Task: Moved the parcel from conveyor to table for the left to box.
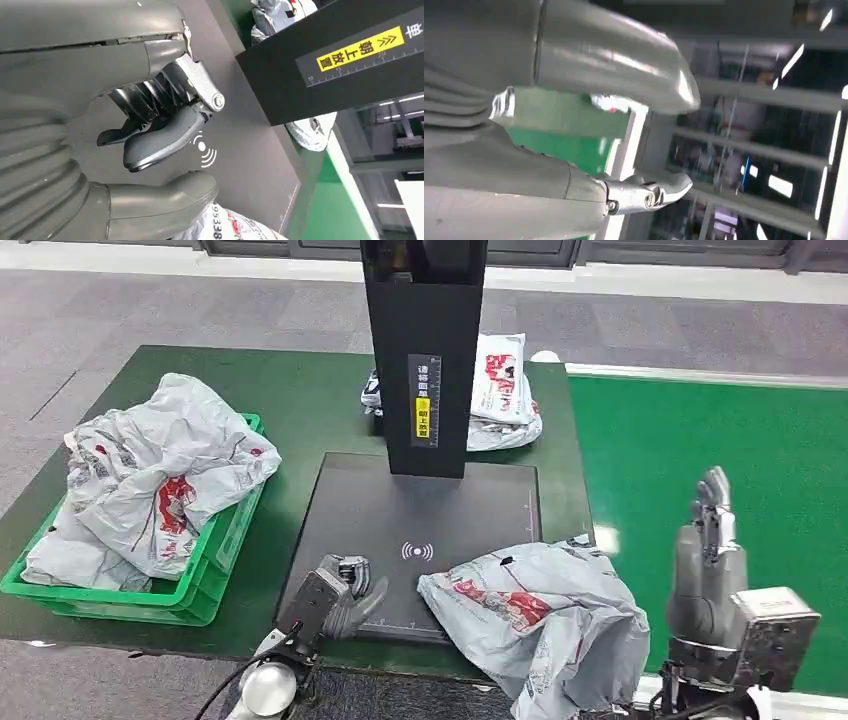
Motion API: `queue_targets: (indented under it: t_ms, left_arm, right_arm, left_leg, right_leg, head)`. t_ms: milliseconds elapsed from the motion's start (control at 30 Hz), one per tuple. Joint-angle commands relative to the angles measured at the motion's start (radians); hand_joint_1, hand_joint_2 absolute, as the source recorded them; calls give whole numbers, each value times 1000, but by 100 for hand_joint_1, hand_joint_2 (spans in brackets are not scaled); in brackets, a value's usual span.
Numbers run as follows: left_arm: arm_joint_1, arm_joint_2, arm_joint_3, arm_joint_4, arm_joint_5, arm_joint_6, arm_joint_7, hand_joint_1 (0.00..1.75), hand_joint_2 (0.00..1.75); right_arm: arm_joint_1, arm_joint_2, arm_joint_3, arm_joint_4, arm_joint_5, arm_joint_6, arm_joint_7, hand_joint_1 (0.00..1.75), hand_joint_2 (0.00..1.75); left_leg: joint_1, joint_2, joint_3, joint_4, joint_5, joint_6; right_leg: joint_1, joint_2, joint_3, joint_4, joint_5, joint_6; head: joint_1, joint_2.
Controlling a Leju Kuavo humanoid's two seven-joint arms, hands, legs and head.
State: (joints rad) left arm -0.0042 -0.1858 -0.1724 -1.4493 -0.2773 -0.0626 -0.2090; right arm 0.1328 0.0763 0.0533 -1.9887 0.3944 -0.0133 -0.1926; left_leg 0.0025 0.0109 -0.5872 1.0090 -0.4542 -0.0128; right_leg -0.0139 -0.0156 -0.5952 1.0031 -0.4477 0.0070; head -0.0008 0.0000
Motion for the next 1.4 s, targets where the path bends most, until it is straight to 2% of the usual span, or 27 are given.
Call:
queue_targets:
  t_ms: [33,267,300,333,467,533,567,700,1000,1033,1067,1100,1233,1300,1400]
  left_arm:
    - [-44,-7,23,44,-11,7,7,0,175]
    - [-61,4,-10,31,-22,-2,17,0,175]
    - [-61,11,-18,28,-21,-18,20,0,175]
    - [-57,26,-32,18,-23,-45,12,0,175]
    - [-43,39,-37,-3,-23,-71,3,0,175]
    - [-26,75,-85,-45,-77,-118,-51,0,175]
    - [-16,83,-106,-69,-118,-121,-77,0,175]
    - [-21,82,-195,-118,-252,-89,-120,0,175]
    - [-29,77,-209,-121,-266,-84,-112,0,175]
    - [-38,84,-231,-124,-308,-66,-123,0,175]
    - [-75,94,-334,-132,-451,-28,-129,0,175]
    - [-208,132,-578,-21,-546,-20,-133,0,175]
    - [-280,113,-622,94,-582,-24,-97,0,175]
    - [-331,87,-649,225,-668,38,-35,0,175]
    - [-338,77,-650,259,-673,54,-38,0,175]
  right_arm:
    - [-30,39,-131,132,-11,74,27,0,0]
    - [-150,31,-106,435,-44,159,59,0,0]
    - [-154,31,-106,446,-44,159,60,0,0]
    - [-150,30,-107,441,-45,159,58,0,0]
    - [-134,29,-114,412,-47,158,55,0,0]
    - [-97,35,-130,356,-55,148,36,0,0]
    - [-71,41,-147,315,-62,142,23,0,175]
    - [1,80,-219,168,-91,129,-21,0,175]
    - [9,84,-227,145,-96,138,-20,0,175]
    - [13,94,-239,132,-104,138,-33,0,175]
    - [39,120,-263,71,-108,148,-60,0,175]
    - [10,131,-300,79,-117,182,-87,0,175]
    - [16,137,-311,70,-122,188,-94,0,175]
    - [27,142,-314,59,-123,204,-102,0,175]
    - [28,143,-314,59,-123,209,-102,0,175]
  left_leg:
    - [1,-2,2,-1,0,0]
    - [3,1,6,-6,2,0]
    - [1,1,2,-1,0,0]
    - [2,3,4,-4,1,0]
    - [1,0,3,-3,2,0]
    - [1,0,4,-3,1,0]
    - [2,0,5,-3,1,0]
    - [1,-4,2,-1,0,0]
    - [1,-5,4,-3,0,0]
    - [1,-6,0,0,0,0]
    - [0,-6,0,0,1,1]
    - [1,-7,1,0,0,0]
    - [0,-6,2,-2,1,1]
    - [0,-5,2,-1,1,1]
    - [-1,-4,3,-2,1,1]
  right_leg:
    - [1,0,3,-2,0,-1]
    - [3,4,6,-8,4,-1]
    - [1,2,3,-2,1,0]
    - [2,5,4,-5,3,-1]
    - [1,1,3,-3,1,-1]
    - [1,2,4,-3,1,-1]
    - [2,2,5,-4,1,-1]
    - [1,-3,3,-1,-1,0]
    - [1,-3,5,-3,-2,-1]
    - [1,-5,2,0,-2,0]
    - [-1,-5,1,1,-2,0]
    - [1,-4,3,0,-2,-1]
    - [0,-5,3,-3,-1,0]
    - [0,-4,3,-2,-1,1]
    - [-1,-3,4,-2,-1,1]
  head:
    - [0,0]
    - [0,0]
    - [0,0]
    - [0,0]
    - [0,0]
    - [0,0]
    - [0,0]
    - [0,0]
    - [0,0]
    - [0,0]
    - [0,0]
    - [0,0]
    - [0,0]
    - [0,0]
    - [0,0]
